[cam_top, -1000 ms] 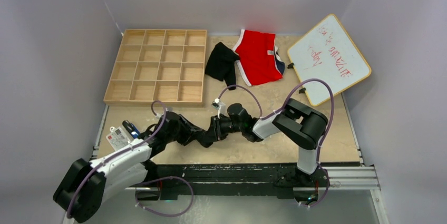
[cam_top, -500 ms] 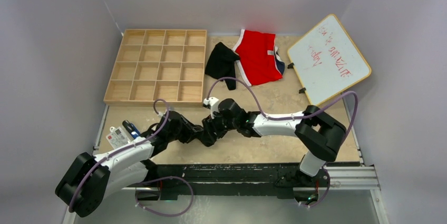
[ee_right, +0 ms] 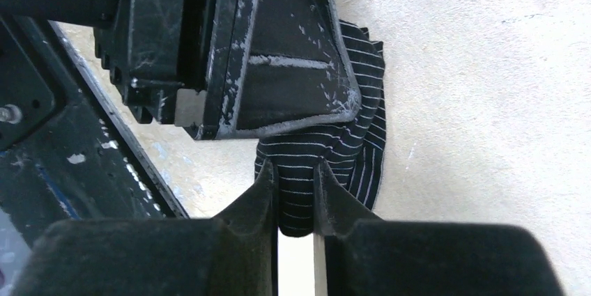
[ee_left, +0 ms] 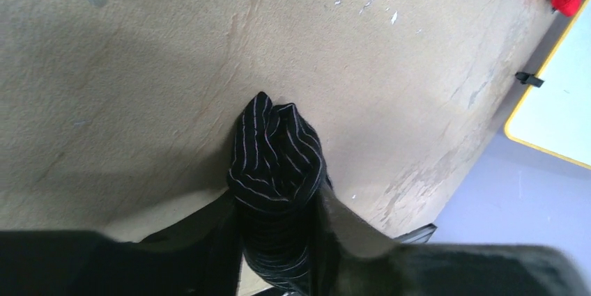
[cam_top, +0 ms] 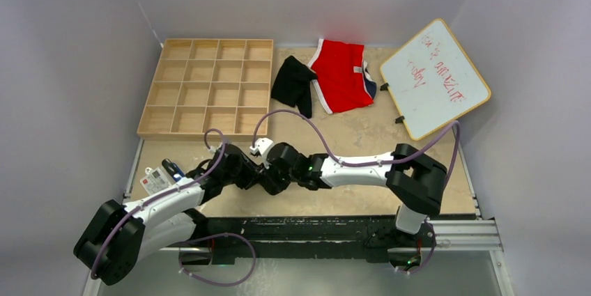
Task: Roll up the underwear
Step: Roll the underwear to the center of the board.
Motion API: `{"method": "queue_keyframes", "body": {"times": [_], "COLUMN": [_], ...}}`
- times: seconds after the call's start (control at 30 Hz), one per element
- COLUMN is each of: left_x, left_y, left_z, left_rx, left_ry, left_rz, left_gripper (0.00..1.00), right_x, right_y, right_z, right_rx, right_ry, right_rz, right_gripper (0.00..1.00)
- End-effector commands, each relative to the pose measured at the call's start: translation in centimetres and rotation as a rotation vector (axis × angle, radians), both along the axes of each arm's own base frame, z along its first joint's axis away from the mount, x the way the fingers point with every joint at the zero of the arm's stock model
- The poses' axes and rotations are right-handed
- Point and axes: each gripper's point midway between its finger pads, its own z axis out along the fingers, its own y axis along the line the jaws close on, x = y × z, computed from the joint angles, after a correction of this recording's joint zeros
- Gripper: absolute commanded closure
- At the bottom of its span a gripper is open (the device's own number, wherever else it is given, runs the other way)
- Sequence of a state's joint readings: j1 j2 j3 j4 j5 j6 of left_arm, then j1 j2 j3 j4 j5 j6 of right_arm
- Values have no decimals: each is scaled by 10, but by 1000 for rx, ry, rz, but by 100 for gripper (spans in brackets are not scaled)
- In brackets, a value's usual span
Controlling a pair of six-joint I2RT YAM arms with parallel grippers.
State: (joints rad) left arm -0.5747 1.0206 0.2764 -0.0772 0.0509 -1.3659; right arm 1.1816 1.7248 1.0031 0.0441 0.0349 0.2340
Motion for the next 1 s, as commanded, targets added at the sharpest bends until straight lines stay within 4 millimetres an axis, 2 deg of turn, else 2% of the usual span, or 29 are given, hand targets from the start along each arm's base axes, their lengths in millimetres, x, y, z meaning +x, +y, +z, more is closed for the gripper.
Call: {"method": "queue_keyframes", "body": {"times": [0.0,0.07,0.13,0.23,0.33,0.47,0.6,0.77,0.97], "left_x": [-5,-4,-5,-8,-9,-10,-12,-18,-21], "left_y": [11,10,6,1,-7,-17,-26,-25,-21], "left_z": [-5,1,6,11,17,19,11,-7,-18], "left_rx": [78,59,20,-51,-130,-187,-202,-189,-159], "left_ry": [15,-1,-15,-52,-102,-120,-96,-28,-3], "left_rz": [-5,-4,-5,-12,-32,-70,-105,-93,-80], "left_gripper": [58,40,28,20,19,19,26,32,32], "right_x": [-18,-16,-17,-12,-9,-8,-9,-6,-5], "right_y": [-15,-16,-20,-24,-29,-37,-39,-45,-57], "right_z": [-23,-27,-28,-23,-23,-35,-43,-54,-67], "right_rx": [10,93,186,322,408,458,470,477,505], "right_ry": [165,252,350,452,554,656,702,741,840], "right_rz": [-43,-96,-118,-148,-178,-242,-256,-326,-405], "right_gripper": [90,90,90,89,89,88,88,87,85]}}
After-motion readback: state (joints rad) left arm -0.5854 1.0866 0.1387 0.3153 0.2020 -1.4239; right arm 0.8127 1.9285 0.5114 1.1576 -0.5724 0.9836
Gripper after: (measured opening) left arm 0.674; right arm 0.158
